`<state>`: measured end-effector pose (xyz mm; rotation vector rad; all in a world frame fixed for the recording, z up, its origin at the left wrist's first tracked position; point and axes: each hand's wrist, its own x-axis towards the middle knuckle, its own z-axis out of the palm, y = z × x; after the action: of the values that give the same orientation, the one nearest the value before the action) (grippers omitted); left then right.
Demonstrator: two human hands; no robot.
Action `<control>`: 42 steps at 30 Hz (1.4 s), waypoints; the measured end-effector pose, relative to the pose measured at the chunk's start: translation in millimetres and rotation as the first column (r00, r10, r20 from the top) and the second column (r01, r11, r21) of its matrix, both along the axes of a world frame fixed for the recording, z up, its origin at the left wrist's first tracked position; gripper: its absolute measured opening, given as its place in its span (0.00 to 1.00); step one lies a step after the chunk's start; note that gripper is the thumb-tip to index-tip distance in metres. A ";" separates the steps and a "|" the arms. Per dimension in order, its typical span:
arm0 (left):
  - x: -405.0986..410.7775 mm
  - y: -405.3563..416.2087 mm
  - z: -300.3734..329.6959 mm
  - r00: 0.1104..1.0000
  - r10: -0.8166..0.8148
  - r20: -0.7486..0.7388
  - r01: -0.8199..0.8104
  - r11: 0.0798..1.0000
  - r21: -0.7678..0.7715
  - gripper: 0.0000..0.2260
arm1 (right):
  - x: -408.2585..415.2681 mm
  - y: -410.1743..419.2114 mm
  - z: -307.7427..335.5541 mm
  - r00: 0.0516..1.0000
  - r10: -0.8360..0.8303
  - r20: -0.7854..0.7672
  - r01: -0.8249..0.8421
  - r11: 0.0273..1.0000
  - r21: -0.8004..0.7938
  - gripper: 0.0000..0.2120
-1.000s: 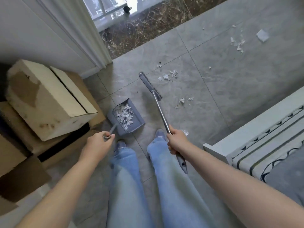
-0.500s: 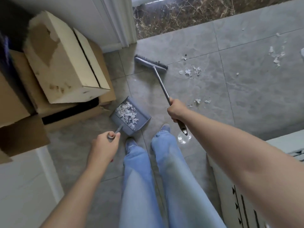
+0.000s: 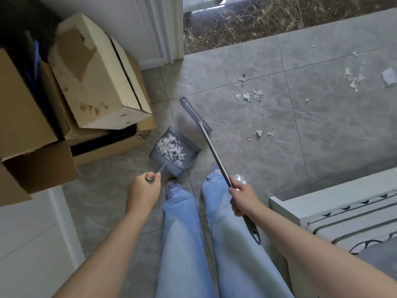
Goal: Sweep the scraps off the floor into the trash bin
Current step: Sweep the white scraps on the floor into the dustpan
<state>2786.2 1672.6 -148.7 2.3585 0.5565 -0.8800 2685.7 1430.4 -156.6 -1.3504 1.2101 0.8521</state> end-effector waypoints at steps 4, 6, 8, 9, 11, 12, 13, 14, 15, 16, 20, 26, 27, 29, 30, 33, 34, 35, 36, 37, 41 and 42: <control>-11.2 1.9 -3.2 1.000 0.003 0.003 -0.002 0.999 -0.034 0.18 | 18.7 28.5 -25.5 0.997 0.073 -0.001 -0.073 0.993 -0.090 0.15; -8.1 1.2 -1.6 1.000 -0.014 0.003 0.014 0.999 -0.034 0.18 | 16.5 50.8 -23.0 0.994 0.110 -0.016 -0.111 0.993 -0.043 0.14; -6.6 1.6 1.4 1.000 -0.014 0.005 0.014 0.999 -0.035 0.18 | 7.4 67.6 -12.5 0.996 0.078 -0.043 -0.077 0.996 0.039 0.15; -7.2 1.9 2.8 1.000 -0.012 0.009 0.013 0.999 -0.042 0.18 | 2.1 71.8 -7.4 0.998 0.053 -0.044 -0.050 0.997 0.065 0.15; -10.5 3.0 2.0 1.000 -0.001 0.011 0.002 0.998 -0.059 0.18 | -3.8 72.6 -1.2 0.998 0.065 -0.004 -0.065 0.997 0.052 0.18; -11.1 2.8 3.1 1.000 -0.002 0.011 0.002 0.998 -0.061 0.17 | -1.5 70.3 -0.3 0.994 0.103 0.020 -0.103 0.995 0.011 0.21; -11.4 3.6 3.4 1.000 -0.007 0.015 0.008 0.998 -0.059 0.17 | 4.0 67.9 -2.8 0.988 0.150 0.041 -0.148 0.988 -0.045 0.23; -10.4 3.1 3.9 1.000 -0.013 0.019 0.014 0.998 -0.057 0.17 | 14.1 64.2 -6.2 0.980 0.190 0.054 -0.184 0.978 -0.094 0.24; -9.5 3.5 3.6 1.000 -0.019 0.020 0.020 0.998 -0.057 0.17 | 26.9 60.7 -14.2 0.974 0.221 0.056 -0.212 0.968 -0.136 0.25; -8.4 3.4 2.9 0.999 -0.030 0.017 0.031 0.998 -0.054 0.17 | 41.6 57.0 -23.0 0.971 0.233 0.057 -0.221 0.961 -0.164 0.25; -9.5 5.4 -1.7 0.999 -0.034 0.035 0.036 0.997 -0.074 0.17 | 77.8 62.3 -52.7 0.963 0.271 -0.002 -0.266 0.946 -0.184 0.21; -9.7 10.1 5.1 1.000 0.003 -0.031 -0.006 0.995 -0.101 0.17 | 4.4 108.3 -28.1 0.952 0.307 -0.015 -0.307 0.951 -0.034 0.17; -9.8 13.0 8.4 0.999 0.017 -0.041 -0.021 0.995 -0.101 0.17 | -4.5 108.6 -20.8 0.953 0.303 0.006 -0.303 0.952 -0.034 0.17; -11.8 20.2 15.8 0.999 0.035 -0.040 -0.039 0.994 -0.100 0.15 | -10.6 99.9 -10.4 0.944 0.330 0.020 -0.327 0.940 -0.102 0.17; -13.0 24.7 21.5 0.999 0.041 -0.029 -0.043 0.994 -0.099 0.15 | -7.5 93.1 -8.9 0.929 0.370 0.018 -0.363 0.917 -0.163 0.18; -18.2 36.9 37.3 1.000 0.013 -0.001 -0.013 0.996 -0.091 0.14 | 13.2 63.8 -17.2 0.835 0.547 -0.049 -0.530 0.779 -0.334 0.25; -18.9 40.9 42.2 1.000 -0.004 0.005 0.004 0.997 -0.083 0.14 | 22.4 55.6 -21.0 0.794 0.604 -0.073 -0.584 0.723 -0.369 0.26; -18.2 44.0 46.9 1.000 -0.013 0.001 0.013 0.997 -0.074 0.13 | 32.5 49.0 -23.6 0.754 0.650 -0.093 -0.627 0.670 -0.397 0.27; -16.5 46.6 51.6 1.000 -0.013 -0.007 0.012 0.997 -0.070 0.13 | 42.3 44.3 -25.1 0.716 0.690 -0.108 -0.662 0.622 -0.418 0.28; -13.9 49.5 55.7 1.000 -0.012 -0.016 0.011 0.998 -0.068 0.12 | 52.0 42.6 -25.6 0.677 0.727 -0.116 -0.694 0.578 -0.430 0.29; 1.0 62.5 66.8 0.999 -0.034 -0.041 0.032 0.998 -0.047 0.10 | 81.8 47.6 -24.6 0.556 0.820 -0.133 -0.783 0.464 -0.414 0.31; 4.1 66.5 68.8 0.998 -0.037 -0.045 0.035 0.998 -0.043 0.11 | 85.3 49.6 -23.1 0.515 0.845 -0.145 -0.809 0.423 -0.408 0.31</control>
<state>2790.3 1739.1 -79.8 2.3222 0.5103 -0.9552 2771.1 1480.1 -179.7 -2.4383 0.5832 1.2234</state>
